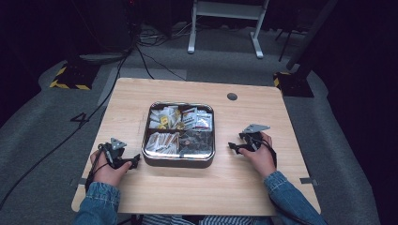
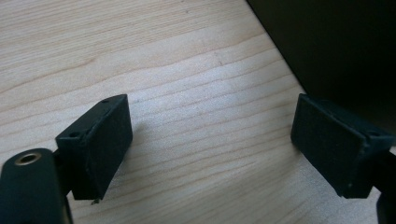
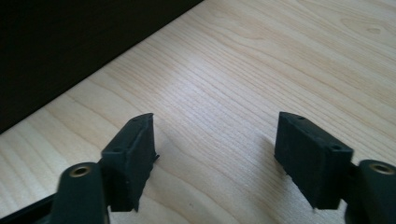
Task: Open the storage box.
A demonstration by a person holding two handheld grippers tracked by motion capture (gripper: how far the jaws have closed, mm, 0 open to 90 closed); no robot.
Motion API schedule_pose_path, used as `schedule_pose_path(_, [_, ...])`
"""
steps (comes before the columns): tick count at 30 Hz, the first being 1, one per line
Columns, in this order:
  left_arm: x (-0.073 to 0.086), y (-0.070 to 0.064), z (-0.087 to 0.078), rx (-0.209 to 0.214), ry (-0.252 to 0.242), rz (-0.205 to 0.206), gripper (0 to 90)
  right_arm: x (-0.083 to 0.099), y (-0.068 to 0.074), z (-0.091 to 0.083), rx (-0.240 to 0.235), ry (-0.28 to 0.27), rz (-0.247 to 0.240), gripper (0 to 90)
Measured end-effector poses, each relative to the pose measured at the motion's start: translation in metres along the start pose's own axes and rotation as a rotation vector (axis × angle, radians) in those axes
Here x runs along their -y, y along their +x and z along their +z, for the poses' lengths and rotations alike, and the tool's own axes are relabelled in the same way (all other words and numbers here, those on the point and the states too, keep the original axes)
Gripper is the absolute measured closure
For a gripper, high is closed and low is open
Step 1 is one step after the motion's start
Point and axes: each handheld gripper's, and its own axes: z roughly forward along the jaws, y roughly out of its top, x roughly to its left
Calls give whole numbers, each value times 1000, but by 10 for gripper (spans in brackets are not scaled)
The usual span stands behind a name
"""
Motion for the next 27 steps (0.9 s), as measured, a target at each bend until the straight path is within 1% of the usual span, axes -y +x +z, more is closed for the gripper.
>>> schedule_pose_path(1, [0,0,0,0,0,0,137,0,0,0,0,0,0,303])
schedule_pose_path(4, [1,1,0,6,-4,8,141,-1,1,-2,-24,5,-20,410])
schedule_pose_path(5, [1,1,0,8,-8,9,141,-3,2,-4,-42,3,-16,456])
schedule_pose_path(6, [1,1,0,12,-11,14,141,-3,2,-4,-42,3,-16,456])
schedule_pose_path(8, [1,2,0,22,-11,16,142,-7,4,-10,-54,-15,-10,453])
schedule_pose_path(11, [1,3,0,22,-11,17,141,-12,5,-17,-72,-30,-7,458])
schedule_pose_path(14, [1,3,0,23,-11,18,140,-15,7,-22,-100,-45,-11,491])
schedule_pose_path(15, [1,3,0,23,-11,18,139,-15,7,-22,-100,-45,-11,491])
schedule_pose_path(16, [1,3,0,24,-11,18,139,-18,9,-25,-114,-61,-18,493])
schedule_pose_path(18, [1,3,0,24,-11,18,139,-20,10,-26,-120,-69,-17,493])
schedule_pose_path(19, [1,3,0,25,-11,17,139,-21,11,-28,-127,-81,-18,493])
schedule_pose_path(20, [1,3,0,25,-10,17,138,-26,15,-33,-140,-105,-20,493])
schedule_pose_path(22, [1,3,0,25,-11,18,137,-29,17,-36,-146,-123,-27,493])
schedule_pose_path(23, [1,3,0,25,-11,18,138,-29,17,-36,-146,-123,-27,493])
schedule_pose_path(24, [1,3,0,25,-10,18,138,-33,21,-40,-157,-138,-37,493])
schedule_pose_path(25, [1,3,0,25,-10,18,137,-33,21,-40,-157,-138,-37,493])
schedule_pose_path(27, [1,3,1,26,-10,19,137,-36,25,-44,-172,-149,-40,497])
